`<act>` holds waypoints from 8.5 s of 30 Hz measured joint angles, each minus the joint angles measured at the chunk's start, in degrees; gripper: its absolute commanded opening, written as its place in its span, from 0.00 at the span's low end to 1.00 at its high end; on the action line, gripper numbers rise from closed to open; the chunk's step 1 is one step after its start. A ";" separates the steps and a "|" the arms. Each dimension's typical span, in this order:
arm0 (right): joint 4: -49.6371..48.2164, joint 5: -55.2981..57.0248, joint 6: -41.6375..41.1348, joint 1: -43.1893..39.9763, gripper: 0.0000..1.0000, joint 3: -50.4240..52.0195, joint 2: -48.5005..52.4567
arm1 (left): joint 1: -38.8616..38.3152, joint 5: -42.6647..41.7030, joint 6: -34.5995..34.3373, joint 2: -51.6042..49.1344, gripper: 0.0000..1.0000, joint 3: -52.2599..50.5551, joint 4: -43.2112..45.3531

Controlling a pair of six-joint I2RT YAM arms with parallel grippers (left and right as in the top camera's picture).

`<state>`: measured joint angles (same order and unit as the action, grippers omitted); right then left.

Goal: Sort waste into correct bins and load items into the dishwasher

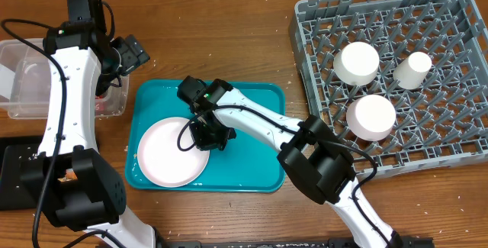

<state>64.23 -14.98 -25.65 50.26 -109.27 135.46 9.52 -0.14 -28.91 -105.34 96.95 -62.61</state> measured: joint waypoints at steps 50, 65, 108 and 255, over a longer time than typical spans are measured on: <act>9.86 15.52 -1.25 -28.24 0.04 -0.37 -32.87 | 0.00 0.00 0.00 0.00 1.00 0.00 0.02; -2.97 47.08 -1.11 -51.04 0.04 -0.37 -36.06 | 0.00 0.00 0.00 -0.02 1.00 0.00 0.02; -15.15 57.35 11.43 -54.62 0.09 -0.31 -17.92 | 0.00 0.00 0.00 0.00 1.00 0.00 0.02; -59.87 6.38 24.98 -50.58 1.00 108.21 -134.62 | 0.00 0.00 0.00 -0.02 1.00 0.02 0.02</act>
<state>4.36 -8.60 -0.67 -0.32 -1.06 0.84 9.52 -0.14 -28.91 -105.36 96.97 -62.59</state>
